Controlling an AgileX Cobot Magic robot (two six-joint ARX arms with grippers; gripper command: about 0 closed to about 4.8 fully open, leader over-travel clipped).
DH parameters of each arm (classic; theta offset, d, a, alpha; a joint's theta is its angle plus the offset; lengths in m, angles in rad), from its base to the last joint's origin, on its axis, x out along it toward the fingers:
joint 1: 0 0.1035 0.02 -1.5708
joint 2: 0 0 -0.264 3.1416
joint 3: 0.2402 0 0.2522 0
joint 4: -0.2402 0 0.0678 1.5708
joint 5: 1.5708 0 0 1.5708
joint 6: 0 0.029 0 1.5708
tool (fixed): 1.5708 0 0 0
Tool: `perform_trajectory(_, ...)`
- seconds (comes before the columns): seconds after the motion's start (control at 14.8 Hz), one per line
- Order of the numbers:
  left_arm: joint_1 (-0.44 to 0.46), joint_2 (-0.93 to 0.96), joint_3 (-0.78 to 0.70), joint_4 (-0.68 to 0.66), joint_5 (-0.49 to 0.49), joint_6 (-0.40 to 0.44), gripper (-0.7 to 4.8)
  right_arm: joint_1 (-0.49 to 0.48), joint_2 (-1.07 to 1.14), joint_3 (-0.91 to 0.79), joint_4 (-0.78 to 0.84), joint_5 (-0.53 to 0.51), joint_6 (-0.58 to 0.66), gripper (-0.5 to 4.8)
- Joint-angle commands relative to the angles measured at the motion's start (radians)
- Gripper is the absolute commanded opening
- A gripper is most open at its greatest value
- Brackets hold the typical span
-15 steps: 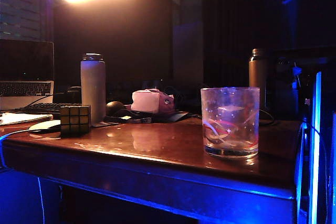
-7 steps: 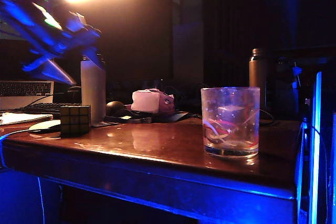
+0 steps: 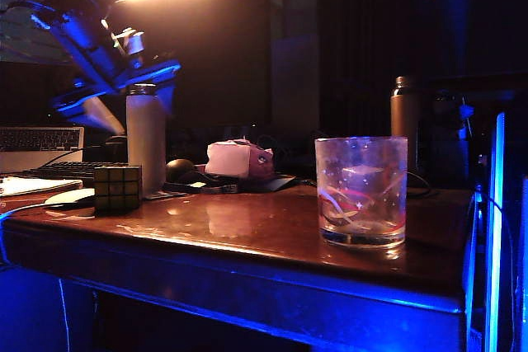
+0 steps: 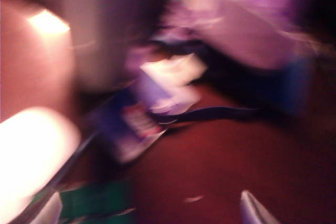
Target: Stack the Rubik's Cube on top of the glass cup.
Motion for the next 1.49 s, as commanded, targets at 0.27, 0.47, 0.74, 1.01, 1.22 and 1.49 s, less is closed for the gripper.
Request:
perform_trajectory(0.27, -0.006, 0.082, 0.003, -0.043, -0.012, -0.037, 4.79, 0.000, -0.002, 0.004, 0.018, -0.002, 0.005, -0.01)
perform_trajectory(0.47, -0.006, 0.100, 0.004, -0.051, -0.074, -0.009, 4.79, 0.000, -0.002, 0.004, 0.018, -0.002, 0.005, -0.01)
perform_trajectory(0.74, -0.006, 0.065, 0.006, -0.103, -0.131, -0.010, 4.79, 0.000, -0.002, 0.004, 0.026, -0.002, 0.004, -0.01)
perform_trajectory(1.01, -0.005, 0.044, 0.006, -0.106, -0.153, -0.014, 4.79, 0.000, -0.002, 0.004, 0.040, -0.002, 0.004, -0.01)
perform_trajectory(1.22, -0.008, 0.049, 0.006, -0.068, -0.159, -0.014, 4.79, 0.000, -0.002, 0.004, 0.047, -0.002, 0.005, -0.01)
perform_trajectory(1.49, -0.010, 0.087, 0.006, -0.043, -0.161, -0.019, 4.79, 0.000, -0.002, 0.004, 0.048, -0.002, 0.004, -0.01)
